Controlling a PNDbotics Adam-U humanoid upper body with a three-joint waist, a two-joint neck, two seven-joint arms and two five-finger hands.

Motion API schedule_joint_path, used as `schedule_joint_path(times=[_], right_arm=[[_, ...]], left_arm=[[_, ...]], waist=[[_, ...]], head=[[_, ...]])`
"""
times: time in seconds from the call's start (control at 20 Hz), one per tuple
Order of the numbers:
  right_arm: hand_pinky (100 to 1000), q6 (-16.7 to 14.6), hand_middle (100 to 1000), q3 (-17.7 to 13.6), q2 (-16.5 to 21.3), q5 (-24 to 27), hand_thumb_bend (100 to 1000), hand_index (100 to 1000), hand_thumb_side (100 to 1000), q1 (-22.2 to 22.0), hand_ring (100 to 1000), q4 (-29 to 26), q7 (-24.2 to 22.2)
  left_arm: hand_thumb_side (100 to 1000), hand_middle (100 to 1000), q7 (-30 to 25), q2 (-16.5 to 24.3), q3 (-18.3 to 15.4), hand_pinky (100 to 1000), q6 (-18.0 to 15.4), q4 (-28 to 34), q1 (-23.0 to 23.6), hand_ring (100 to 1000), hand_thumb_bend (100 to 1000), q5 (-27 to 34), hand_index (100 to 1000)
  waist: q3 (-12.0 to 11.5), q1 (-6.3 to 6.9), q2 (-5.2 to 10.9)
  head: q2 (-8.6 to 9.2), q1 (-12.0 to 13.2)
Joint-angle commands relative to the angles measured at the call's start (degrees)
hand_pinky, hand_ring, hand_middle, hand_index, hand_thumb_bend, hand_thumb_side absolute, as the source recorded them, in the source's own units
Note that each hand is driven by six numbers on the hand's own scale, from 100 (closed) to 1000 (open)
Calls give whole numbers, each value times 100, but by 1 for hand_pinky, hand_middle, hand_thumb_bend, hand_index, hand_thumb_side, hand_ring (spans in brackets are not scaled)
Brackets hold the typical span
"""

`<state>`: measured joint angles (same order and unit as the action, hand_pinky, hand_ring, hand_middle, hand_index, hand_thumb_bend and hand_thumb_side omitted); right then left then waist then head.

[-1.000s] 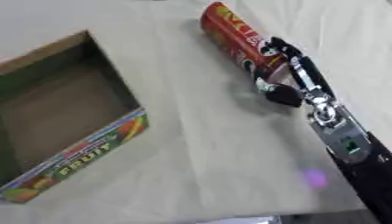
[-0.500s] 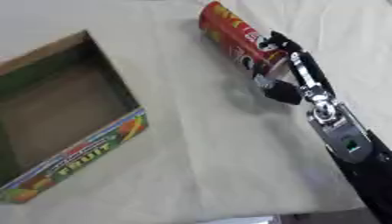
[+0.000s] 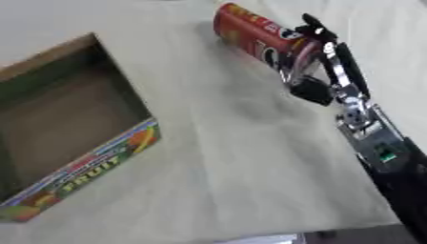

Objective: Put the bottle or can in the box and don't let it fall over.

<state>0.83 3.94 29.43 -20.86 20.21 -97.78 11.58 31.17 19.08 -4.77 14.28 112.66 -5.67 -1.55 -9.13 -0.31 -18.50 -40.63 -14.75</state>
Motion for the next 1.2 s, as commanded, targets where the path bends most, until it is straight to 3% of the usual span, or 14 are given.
schedule_joint_path(times=[0.05,0.7,1.2], right_arm=[[100,-40,482,-38,191,69,100,396,100,94,896,-206,88],[100,-201,454,-21,240,201,100,364,100,261,842,-384,300],[100,-331,337,-11,250,212,100,257,100,437,681,-492,522]], left_arm=[[650,896,-11,78,-23,462,-13,69,-33,801,202,9,695],[650,897,-22,83,-29,464,-17,70,-34,803,198,12,695],[646,897,-27,87,-33,466,-19,69,-35,804,201,9,695]], waist=[[3,-12,61],[-9,-15,80],[-21,-22,107]], head=[[90,-12],[100,-14],[106,-10]])
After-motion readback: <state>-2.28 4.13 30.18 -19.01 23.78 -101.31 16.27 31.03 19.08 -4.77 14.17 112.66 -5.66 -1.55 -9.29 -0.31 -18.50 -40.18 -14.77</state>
